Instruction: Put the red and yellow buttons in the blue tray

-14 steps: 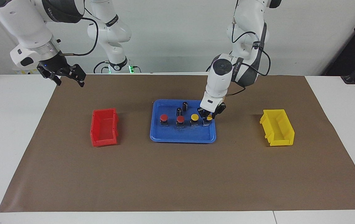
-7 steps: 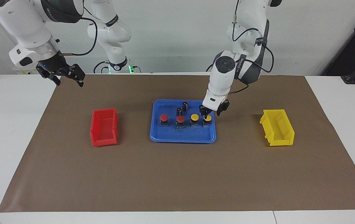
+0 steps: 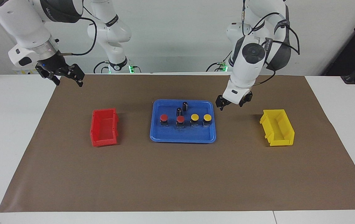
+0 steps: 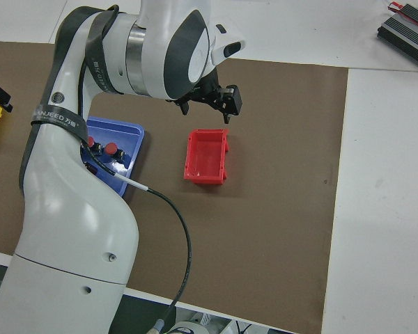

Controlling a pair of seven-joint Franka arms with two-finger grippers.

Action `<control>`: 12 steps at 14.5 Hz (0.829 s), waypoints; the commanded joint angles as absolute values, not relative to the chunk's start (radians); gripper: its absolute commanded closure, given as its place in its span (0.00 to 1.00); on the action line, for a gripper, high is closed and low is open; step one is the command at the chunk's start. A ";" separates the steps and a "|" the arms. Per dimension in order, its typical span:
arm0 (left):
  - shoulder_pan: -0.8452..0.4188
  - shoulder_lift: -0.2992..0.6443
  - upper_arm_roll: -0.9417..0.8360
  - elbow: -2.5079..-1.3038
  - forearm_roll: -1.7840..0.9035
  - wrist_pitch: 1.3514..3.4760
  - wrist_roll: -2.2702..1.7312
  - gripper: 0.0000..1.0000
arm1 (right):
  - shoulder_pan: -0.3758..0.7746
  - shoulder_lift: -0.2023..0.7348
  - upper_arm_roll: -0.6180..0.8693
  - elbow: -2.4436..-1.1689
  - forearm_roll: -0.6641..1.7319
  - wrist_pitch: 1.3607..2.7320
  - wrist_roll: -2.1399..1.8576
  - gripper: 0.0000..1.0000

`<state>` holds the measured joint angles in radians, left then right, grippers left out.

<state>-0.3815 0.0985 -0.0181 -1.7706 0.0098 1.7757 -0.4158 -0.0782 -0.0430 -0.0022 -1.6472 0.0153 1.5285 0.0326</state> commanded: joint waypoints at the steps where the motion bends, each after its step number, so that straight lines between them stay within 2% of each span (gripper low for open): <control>1: -0.289 0.058 -0.017 -1.699 -0.005 1.676 -0.289 0.00 | -0.089 -0.061 0.000 -1.661 0.015 1.525 -0.002 0.00; 4: -0.207 0.055 -0.017 -1.599 0.003 1.536 -0.198 0.00 | -0.087 -0.061 0.000 -1.663 0.015 1.525 -0.002 0.00; 7: -0.111 0.012 -0.017 -1.603 0.003 1.513 -0.073 0.00 | -0.086 -0.061 0.000 -1.664 0.015 1.526 -0.002 0.00; 12: -0.006 0.009 -0.015 -1.563 0.002 1.520 0.078 0.00 | -0.087 -0.061 0.000 -1.666 0.015 1.525 -0.002 0.00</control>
